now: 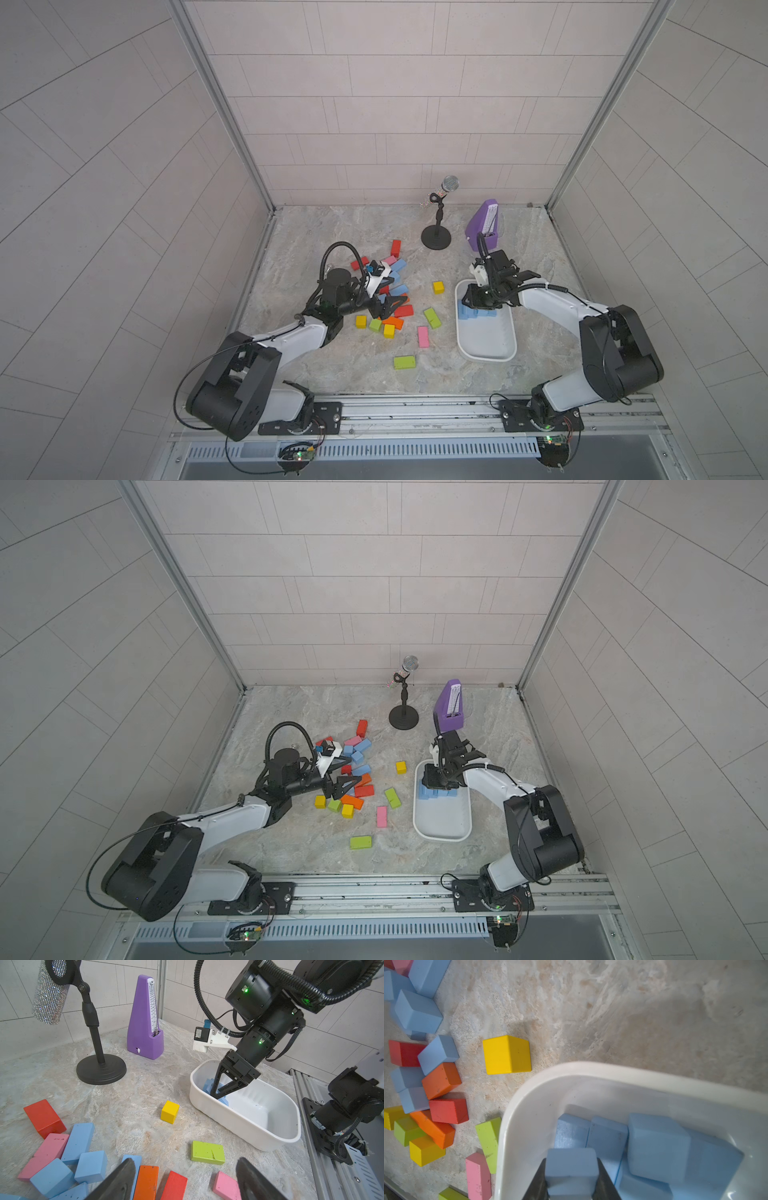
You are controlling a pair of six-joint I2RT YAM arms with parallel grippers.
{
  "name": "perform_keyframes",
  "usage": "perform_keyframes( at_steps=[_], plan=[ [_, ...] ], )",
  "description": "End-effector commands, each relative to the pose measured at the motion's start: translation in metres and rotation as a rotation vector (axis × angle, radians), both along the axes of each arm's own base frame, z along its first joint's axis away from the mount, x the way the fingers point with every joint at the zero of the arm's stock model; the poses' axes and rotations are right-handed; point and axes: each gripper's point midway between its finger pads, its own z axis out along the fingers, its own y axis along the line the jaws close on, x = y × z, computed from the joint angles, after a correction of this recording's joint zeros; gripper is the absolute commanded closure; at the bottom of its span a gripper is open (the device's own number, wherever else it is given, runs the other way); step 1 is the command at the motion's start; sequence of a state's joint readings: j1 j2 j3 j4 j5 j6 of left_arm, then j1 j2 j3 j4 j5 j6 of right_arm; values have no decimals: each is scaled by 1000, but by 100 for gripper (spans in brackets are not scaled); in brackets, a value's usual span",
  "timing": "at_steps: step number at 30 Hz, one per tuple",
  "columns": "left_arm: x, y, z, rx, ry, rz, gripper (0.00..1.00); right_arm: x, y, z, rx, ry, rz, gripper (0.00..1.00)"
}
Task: Pick out the blue building blocks
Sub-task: Place the building block in the storage box.
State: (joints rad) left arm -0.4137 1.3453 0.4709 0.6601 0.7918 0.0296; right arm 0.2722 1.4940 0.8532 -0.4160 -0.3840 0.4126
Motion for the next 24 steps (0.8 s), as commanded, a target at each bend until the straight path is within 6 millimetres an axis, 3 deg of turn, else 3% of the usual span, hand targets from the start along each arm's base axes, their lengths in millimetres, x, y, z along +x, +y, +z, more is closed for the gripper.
perform_keyframes(
  at_steps=[1, 8, 17, 24],
  plan=[
    [-2, -3, 7, -26, -32, -19, 19, -3, 6, 4, 20, 15, 4, 65],
    [-4, -4, 8, -32, -40, -27, 19, -9, 8, 0, 30, 43, 12, 57],
    [-2, -3, 8, -36, -32, -21, 19, -13, 13, 6, 51, 51, 29, 59],
    [6, 0, -3, 20, 15, 8, 19, -14, 7, 47, 55, -90, 25, 57]
  ],
)
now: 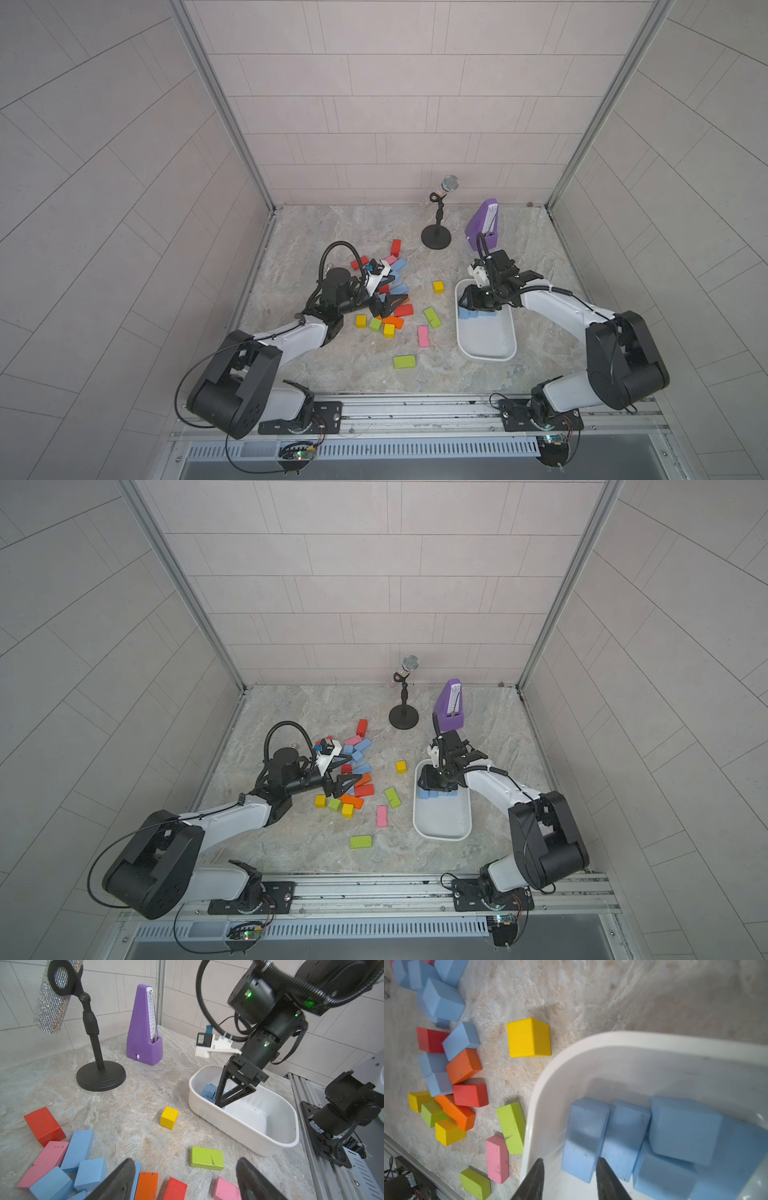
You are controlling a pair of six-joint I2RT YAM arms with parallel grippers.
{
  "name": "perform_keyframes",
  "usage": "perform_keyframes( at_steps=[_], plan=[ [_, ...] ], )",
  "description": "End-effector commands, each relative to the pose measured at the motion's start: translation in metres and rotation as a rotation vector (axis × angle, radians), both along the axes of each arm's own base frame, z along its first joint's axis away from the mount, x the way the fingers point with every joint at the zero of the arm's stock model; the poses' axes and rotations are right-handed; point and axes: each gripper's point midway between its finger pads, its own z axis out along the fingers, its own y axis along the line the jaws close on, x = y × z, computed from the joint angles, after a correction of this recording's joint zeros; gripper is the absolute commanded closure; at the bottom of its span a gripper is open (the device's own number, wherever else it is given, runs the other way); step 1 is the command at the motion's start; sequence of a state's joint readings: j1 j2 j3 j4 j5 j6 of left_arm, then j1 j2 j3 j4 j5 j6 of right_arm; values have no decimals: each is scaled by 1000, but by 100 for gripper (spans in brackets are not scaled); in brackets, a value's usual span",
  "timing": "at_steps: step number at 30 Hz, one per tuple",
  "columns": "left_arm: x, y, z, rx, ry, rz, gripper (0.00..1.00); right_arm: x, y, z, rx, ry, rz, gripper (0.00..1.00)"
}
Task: Pick out the blue building blocks
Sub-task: Place the building block in the storage box, then pick up the building block from the center of the board.
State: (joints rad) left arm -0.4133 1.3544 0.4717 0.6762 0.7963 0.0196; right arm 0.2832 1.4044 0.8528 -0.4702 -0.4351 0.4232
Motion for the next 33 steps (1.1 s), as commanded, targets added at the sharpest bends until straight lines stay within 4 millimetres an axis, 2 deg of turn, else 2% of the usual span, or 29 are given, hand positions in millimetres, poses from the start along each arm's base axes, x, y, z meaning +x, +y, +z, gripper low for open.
perform_keyframes(
  at_steps=[1, 3, 6, 9, 12, 15, 19, 20, 21, 25, 27, 33],
  plan=[
    [8, 3, -7, 52, 25, 19, 19, -1, -1, 32, 12, -116, 11, 57],
    [16, 9, -15, 132, 46, 58, 21, 2, 3, 47, 49, -208, 30, 57],
    [35, 27, -31, 270, 104, 170, 22, 4, 11, 59, 135, -326, 31, 57],
    [50, 32, -29, 274, 153, 208, 23, 5, 13, 63, 177, -387, 25, 57],
    [55, 34, -32, 374, 165, 176, 23, 2, 10, 62, 153, -398, 36, 57],
    [66, 45, -38, 520, 188, 182, 23, 1, 10, 62, 140, -413, 56, 57],
    [69, 59, -56, 762, 182, 69, 27, 2, 12, 64, 137, -444, 87, 57],
    [71, 63, -61, 821, 181, 47, 28, -3, 12, 52, 140, -422, 99, 57],
    [75, 68, -65, 876, 180, 31, 28, -5, 16, 52, 155, -421, 118, 57],
    [93, 83, -78, 1028, 207, -39, 29, -10, 26, 52, 208, -417, 178, 57],
    [111, 89, -83, 1104, 215, -46, 29, -11, 29, 52, 219, -426, 197, 57],
    [154, 92, -100, 1212, 205, -49, 29, -14, 26, 44, 205, -414, 188, 57]
  ],
)
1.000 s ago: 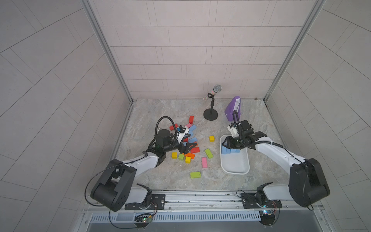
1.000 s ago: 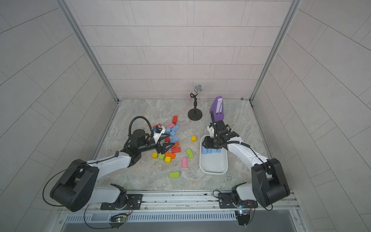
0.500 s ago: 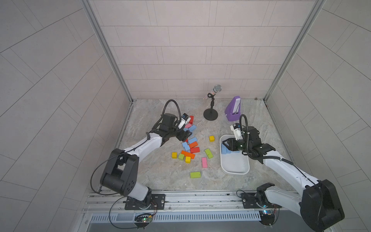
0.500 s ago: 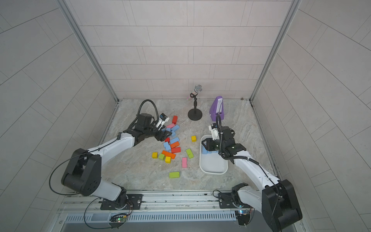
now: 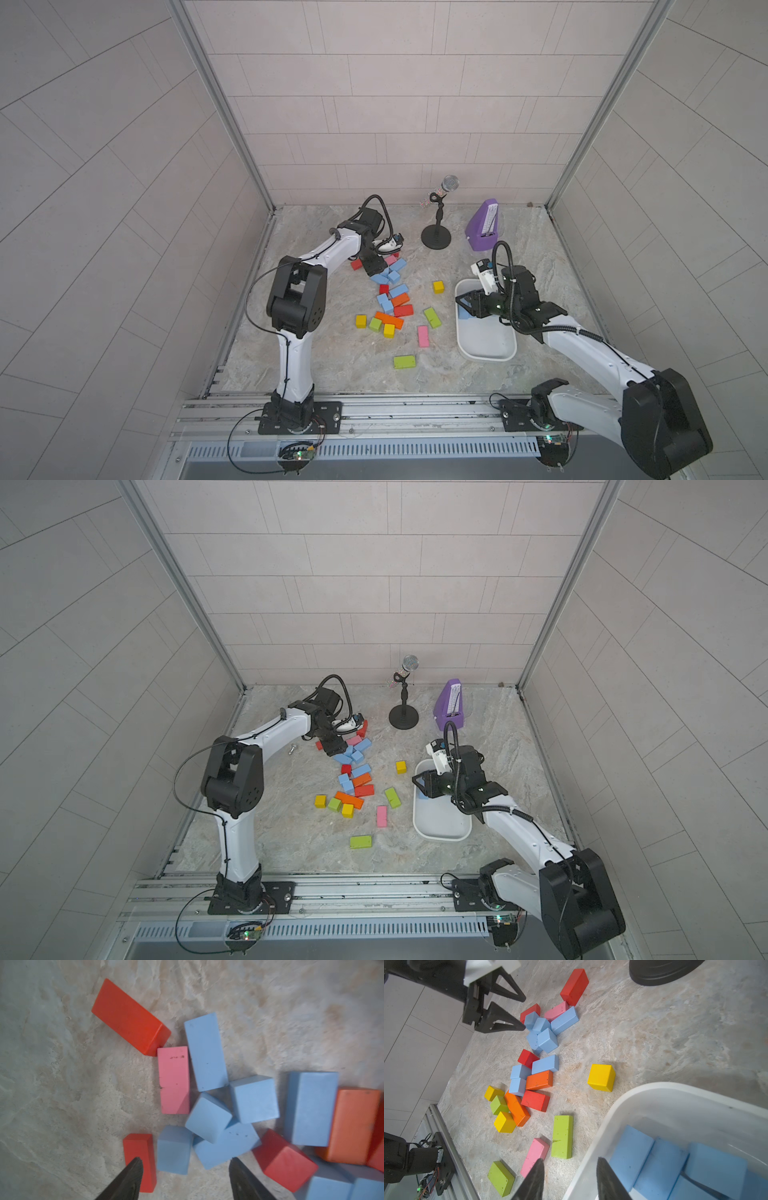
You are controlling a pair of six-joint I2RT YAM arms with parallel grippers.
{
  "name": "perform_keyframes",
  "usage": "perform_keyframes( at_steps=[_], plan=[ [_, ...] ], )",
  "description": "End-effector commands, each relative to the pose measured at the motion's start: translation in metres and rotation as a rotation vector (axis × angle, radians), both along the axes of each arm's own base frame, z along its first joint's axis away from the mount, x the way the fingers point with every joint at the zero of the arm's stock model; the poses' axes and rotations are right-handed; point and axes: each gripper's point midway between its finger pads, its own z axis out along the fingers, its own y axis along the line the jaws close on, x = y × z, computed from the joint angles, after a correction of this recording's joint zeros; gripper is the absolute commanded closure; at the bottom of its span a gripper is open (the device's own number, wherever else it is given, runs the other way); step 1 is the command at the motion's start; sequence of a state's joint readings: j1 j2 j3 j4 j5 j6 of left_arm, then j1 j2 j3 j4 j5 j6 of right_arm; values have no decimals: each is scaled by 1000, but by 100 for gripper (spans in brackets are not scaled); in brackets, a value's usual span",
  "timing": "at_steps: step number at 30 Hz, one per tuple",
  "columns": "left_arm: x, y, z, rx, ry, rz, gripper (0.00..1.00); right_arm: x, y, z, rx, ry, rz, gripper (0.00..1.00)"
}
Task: Pick out the blue building blocks
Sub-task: Pick up the building block from the center of the board.
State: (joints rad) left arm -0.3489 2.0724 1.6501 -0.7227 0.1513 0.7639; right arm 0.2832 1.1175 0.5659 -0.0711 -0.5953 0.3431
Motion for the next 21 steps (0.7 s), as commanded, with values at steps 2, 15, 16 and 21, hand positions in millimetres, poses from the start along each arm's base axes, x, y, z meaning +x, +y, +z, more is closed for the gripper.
perform_keyframes(
  at_steps=[2, 15, 16, 21],
  plan=[
    [-2, 18, -16, 137, 85, -55, 29, -1, 4, 2, 6, -31, 29, 57],
    [-8, 21, -31, 168, 178, -61, 50, -1, 8, -3, 23, -7, 45, 60],
    [-9, 21, -31, 168, 180, -62, 52, -1, 8, -3, 22, -4, 44, 60],
    [-11, 23, -23, 154, 172, -62, 65, 0, 7, -2, 23, -12, 41, 60]
  ],
)
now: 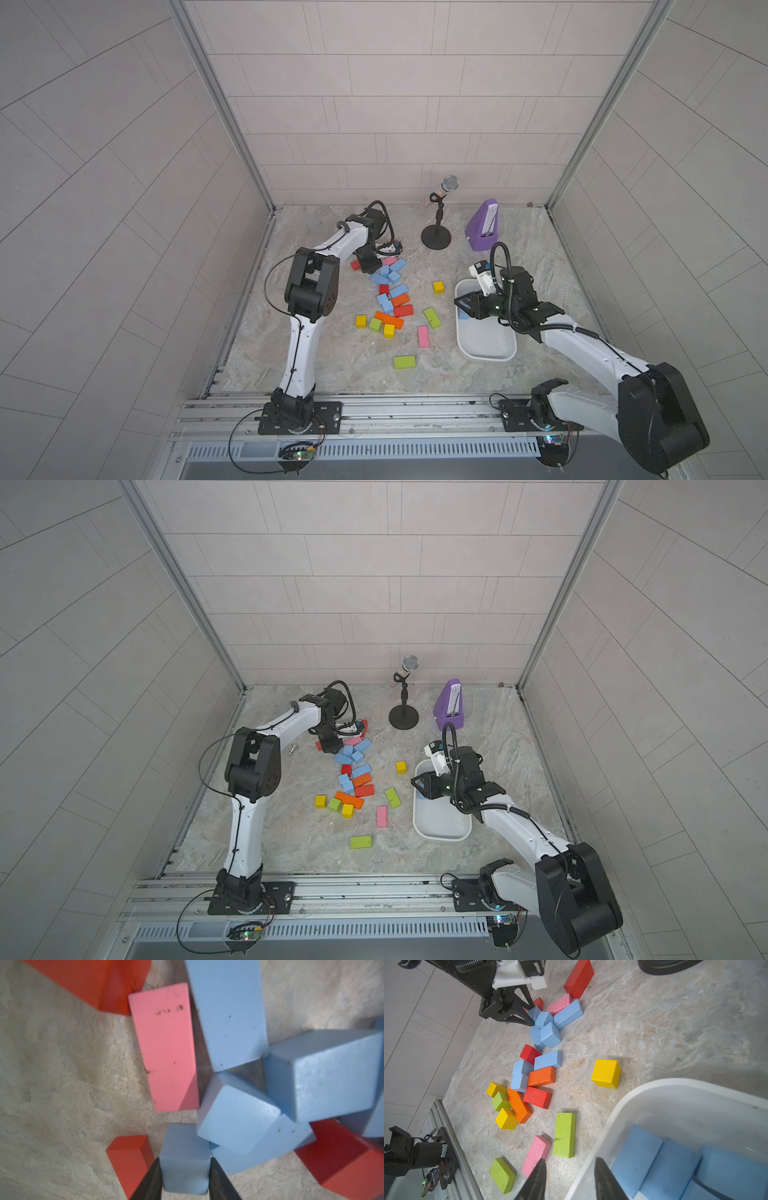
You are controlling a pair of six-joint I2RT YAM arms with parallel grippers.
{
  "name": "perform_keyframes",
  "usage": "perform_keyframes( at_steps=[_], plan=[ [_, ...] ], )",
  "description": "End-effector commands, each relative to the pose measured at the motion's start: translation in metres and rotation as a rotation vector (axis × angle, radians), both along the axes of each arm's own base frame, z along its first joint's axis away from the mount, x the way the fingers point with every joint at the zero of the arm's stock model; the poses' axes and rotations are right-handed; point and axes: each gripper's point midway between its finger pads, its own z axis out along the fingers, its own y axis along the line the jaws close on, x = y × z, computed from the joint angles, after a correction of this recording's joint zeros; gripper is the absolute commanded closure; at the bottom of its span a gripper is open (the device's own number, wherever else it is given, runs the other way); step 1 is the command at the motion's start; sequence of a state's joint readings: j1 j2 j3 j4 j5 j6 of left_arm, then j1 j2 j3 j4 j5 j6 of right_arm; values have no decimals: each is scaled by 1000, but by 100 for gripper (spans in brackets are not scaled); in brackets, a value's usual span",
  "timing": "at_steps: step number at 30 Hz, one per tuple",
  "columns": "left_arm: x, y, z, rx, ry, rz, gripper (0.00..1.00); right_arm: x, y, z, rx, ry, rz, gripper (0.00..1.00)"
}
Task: Pick out the blue building blocks
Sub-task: Pick up the building block from the center of the board.
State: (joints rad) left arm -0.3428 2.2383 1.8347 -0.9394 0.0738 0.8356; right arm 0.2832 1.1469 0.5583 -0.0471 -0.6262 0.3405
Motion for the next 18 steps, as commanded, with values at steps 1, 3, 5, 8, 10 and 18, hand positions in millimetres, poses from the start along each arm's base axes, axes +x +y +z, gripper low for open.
perform_keyframes(
  at_steps=[1, 3, 5, 8, 10, 18],
  plan=[
    [-7, 4, 10, -4, 16, -15, 66, 1, 3, 5, 9, -29, 16, 60],
    [-6, 5, 16, -12, 0, -14, 69, 1, 3, 6, 9, -34, 16, 60],
    [-6, 6, 24, -17, -17, -19, 70, 1, 2, 8, 10, -42, 14, 60],
    [-9, 4, 39, -38, -45, -32, 72, 1, 2, 9, 11, -48, 10, 60],
    [-12, 0, 52, -74, -64, -39, 72, 2, 1, 10, 13, -49, 2, 59],
    [-33, -47, 112, -228, -151, -159, 73, 18, -55, 2, 68, 53, -259, 54]
  ],
)
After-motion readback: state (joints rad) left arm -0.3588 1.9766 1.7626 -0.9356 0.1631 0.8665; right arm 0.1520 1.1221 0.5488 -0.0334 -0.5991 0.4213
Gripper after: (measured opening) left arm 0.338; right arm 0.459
